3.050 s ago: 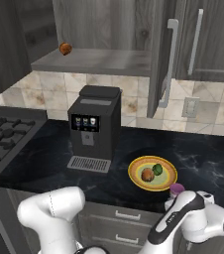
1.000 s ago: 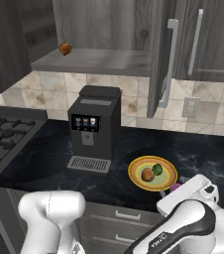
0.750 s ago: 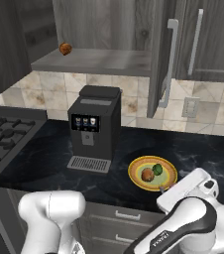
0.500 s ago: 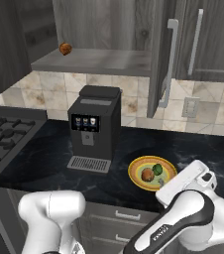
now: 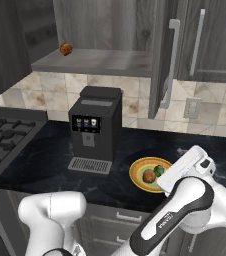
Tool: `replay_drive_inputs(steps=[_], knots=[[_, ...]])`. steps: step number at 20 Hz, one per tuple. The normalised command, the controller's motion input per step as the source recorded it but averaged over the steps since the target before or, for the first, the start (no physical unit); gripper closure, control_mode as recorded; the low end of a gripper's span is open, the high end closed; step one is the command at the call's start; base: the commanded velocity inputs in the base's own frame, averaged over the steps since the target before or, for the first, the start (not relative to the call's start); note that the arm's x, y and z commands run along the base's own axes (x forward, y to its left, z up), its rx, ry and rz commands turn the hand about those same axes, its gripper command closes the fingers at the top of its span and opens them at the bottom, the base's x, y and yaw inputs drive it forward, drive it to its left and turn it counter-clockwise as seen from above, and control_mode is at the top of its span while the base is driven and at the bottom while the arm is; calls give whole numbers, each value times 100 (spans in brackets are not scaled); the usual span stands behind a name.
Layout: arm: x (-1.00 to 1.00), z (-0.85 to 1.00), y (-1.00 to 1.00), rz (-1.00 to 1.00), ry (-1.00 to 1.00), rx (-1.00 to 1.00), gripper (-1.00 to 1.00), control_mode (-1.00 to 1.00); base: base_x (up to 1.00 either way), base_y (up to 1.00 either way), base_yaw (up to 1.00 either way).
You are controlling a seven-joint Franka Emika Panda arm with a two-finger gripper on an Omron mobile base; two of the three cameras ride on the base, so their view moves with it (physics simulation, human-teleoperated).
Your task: Pick the avocado and bread from the counter and place them on the plate. Then pick the jam from the cabinet and place it next to the plate. Lastly close the cabinet door.
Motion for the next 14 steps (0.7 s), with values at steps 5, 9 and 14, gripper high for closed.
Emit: replay_drive_inputs(steps=[5,9,14], knots=[[40,25,0,9,-9,-2,-100,-100,0,0,0],[32,24,-1,15,-6,-2,-100,-100,0,0,0],[20,19,-8,19,-5,-1,-100,-100,0,0,0]])
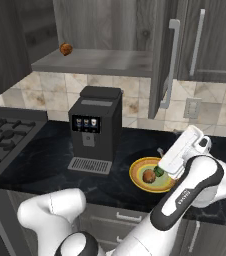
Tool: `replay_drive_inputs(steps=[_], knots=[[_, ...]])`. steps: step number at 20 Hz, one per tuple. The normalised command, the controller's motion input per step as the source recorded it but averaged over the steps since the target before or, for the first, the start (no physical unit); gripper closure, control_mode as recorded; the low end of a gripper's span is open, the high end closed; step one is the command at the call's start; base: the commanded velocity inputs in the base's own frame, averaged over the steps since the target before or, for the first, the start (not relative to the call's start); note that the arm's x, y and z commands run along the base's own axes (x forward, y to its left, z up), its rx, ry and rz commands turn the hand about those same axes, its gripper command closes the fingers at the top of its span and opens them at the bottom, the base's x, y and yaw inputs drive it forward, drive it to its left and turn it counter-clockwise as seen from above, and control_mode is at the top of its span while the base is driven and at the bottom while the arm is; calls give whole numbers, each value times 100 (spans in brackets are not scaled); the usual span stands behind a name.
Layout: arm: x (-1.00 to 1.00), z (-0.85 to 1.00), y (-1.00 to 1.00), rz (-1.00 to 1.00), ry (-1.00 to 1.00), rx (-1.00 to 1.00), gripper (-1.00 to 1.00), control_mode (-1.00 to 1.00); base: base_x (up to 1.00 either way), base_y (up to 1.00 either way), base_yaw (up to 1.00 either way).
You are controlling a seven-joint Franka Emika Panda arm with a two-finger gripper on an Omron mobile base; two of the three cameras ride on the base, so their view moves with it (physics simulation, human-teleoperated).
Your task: Pick the avocado and bread from the counter and place them on the plate. Then pick the jam from the cabinet and place it next to the plate. Lastly close the cabinet door.
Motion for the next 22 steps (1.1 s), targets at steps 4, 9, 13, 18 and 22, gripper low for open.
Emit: replay_drive_inputs(steps=[4,9,13,18,22], knots=[[11,19,-13,14,-11,0,-100,-100,0,0,0],[13,16,-7,10,-12,0,-100,-100,0,0,0],[20,6,0,0,-11,-2,-100,-100,0,0,0],[29,7,0,0,-9,-2,-100,-100,0,0,0],[28,12,0,0,-9,0,-100,-100,0,0,0]])
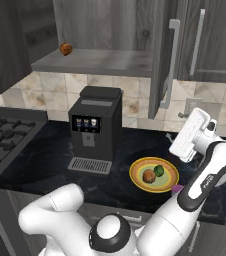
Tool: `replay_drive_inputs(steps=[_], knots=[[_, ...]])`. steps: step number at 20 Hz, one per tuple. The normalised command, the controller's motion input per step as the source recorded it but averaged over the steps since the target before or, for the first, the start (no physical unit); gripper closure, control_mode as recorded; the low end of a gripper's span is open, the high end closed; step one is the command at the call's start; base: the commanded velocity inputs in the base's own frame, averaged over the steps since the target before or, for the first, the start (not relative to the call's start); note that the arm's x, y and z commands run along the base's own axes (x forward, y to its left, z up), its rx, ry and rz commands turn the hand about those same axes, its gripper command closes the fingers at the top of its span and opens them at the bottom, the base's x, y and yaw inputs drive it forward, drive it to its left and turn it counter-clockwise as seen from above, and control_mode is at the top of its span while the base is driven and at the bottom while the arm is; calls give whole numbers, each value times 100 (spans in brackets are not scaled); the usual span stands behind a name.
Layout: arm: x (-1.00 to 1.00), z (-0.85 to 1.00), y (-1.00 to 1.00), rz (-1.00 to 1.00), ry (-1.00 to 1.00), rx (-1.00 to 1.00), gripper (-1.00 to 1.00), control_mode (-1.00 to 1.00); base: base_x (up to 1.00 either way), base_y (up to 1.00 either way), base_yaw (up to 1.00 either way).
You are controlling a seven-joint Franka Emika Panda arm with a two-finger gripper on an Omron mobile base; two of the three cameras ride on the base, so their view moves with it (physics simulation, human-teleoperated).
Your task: Pick the avocado and bread from the counter and place them on the plate. Then pick the jam from the cabinet and place it next to the plate. Lastly close the cabinet door.
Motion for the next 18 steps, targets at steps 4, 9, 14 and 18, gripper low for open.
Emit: replay_drive_inputs(steps=[4,9,14,18], knots=[[26,18,-5,2,-10,0,-100,-100,0,0,0],[23,18,-14,4,-9,0,-100,-100,0,0,0],[17,18,-21,6,-7,0,-100,-100,0,0,0],[9,24,-24,6,-9,0,-100,-100,0,0,0]])
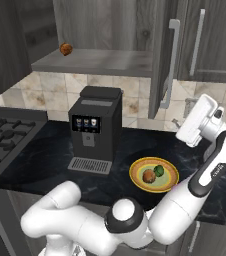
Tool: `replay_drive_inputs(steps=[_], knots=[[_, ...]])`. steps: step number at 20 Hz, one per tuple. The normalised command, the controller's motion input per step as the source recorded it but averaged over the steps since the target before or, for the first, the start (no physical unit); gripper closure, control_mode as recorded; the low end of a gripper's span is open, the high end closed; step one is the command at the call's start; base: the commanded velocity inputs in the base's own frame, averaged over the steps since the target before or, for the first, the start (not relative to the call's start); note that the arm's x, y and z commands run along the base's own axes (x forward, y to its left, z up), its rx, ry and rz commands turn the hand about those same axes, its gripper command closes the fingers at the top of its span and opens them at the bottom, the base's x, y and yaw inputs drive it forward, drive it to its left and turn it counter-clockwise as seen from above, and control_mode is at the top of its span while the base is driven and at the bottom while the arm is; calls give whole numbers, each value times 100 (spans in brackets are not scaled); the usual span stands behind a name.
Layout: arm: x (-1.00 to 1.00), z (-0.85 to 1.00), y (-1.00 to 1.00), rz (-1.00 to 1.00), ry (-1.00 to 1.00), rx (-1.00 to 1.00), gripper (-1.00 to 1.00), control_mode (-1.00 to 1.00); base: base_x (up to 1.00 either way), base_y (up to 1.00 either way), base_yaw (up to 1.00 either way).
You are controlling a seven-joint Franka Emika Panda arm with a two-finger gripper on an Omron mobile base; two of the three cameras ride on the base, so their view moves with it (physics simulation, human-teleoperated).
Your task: Pick the avocado and bread from the counter and place them on the plate. Then pick the jam from the cabinet and place it next to the plate. Lastly close the cabinet door.
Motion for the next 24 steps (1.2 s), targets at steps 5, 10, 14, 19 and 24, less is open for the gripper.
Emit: replay_drive_inputs(steps=[5,10,14,19,24], knots=[[3,24,-10,7,-10,0,-100,-100,0,0,0],[0,24,2,7,-15,-3,-100,-100,0,0,0],[-19,28,20,5,-17,-7,-100,-100,0,0,0],[-39,36,22,3,-16,-5,-100,-100,0,0,0],[-25,17,50,1,-4,-10,-100,-100,0,0,0]])
